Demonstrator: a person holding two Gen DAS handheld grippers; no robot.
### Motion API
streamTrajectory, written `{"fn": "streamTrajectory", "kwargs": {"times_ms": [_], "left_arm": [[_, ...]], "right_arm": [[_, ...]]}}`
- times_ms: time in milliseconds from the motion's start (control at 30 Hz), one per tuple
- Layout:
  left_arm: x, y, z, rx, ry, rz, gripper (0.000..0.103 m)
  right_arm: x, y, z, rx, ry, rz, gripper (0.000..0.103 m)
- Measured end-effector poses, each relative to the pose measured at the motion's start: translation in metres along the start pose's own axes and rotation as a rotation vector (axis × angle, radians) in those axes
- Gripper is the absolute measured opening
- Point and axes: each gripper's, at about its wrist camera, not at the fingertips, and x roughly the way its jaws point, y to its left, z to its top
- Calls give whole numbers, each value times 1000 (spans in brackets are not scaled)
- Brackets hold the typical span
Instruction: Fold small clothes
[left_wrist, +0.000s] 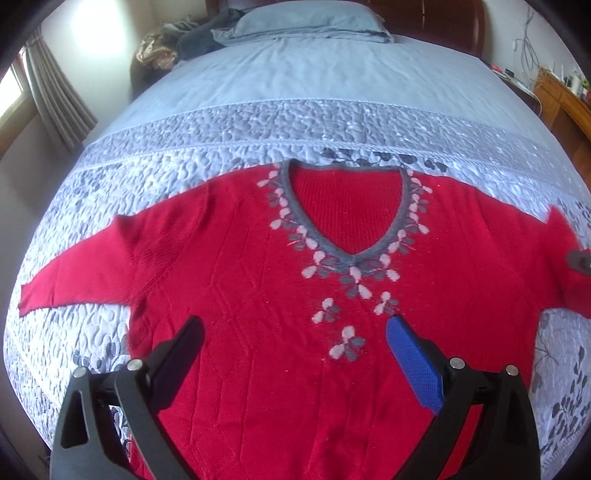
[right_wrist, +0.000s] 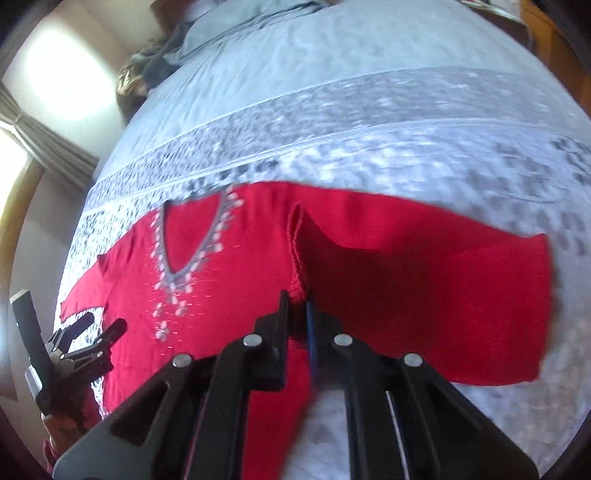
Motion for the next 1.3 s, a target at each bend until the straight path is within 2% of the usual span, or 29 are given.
{"fn": "streamTrajectory", "kwargs": {"times_ms": [33,100,133,167,200,267,400,567,700,833,933,1033,1200,1300], "left_arm": [[2,2,0,-6,5,-8,99],[4,5,-1,-12,11,-24,99],[5,4,-1,-13,15,-38,99],[6,2,-1,-13,22,-61,99],[6,-1,-1,-11,27,-83,99],[7,-11,-1,-2,31,-122,99],[9,-55,3,40,66,-260,98],[23,-131,12,103,148,-422,97],[47,-169,16,106,254,-481,75],[60,-187,17,101,291,-473,73],[66,-196,17,80,311,-492,66],[70,-199,20,63,317,-488,49],[75,-191,25,-33,328,-482,2],[70,-179,28,-107,298,-509,3]], "right_arm": [[9,8,2,-10,10,-5,8],[30,23,2,-25,50,8,16],[35,24,1,-17,72,22,25],[37,22,-2,-8,70,29,45],[33,19,-5,-9,52,35,45],[19,6,-11,-14,24,24,36],[-9,-35,-29,49,-19,-8,36],[-41,-66,-80,45,-63,-129,36],[-58,-89,-124,76,-116,-129,36],[-58,-105,-141,108,-167,-106,36],[-55,-110,-140,91,-159,-113,37],[-57,-117,-143,102,-171,-112,38],[-58,-122,-146,117,-190,-110,39],[-53,-119,-148,99,-184,-122,39]]}}
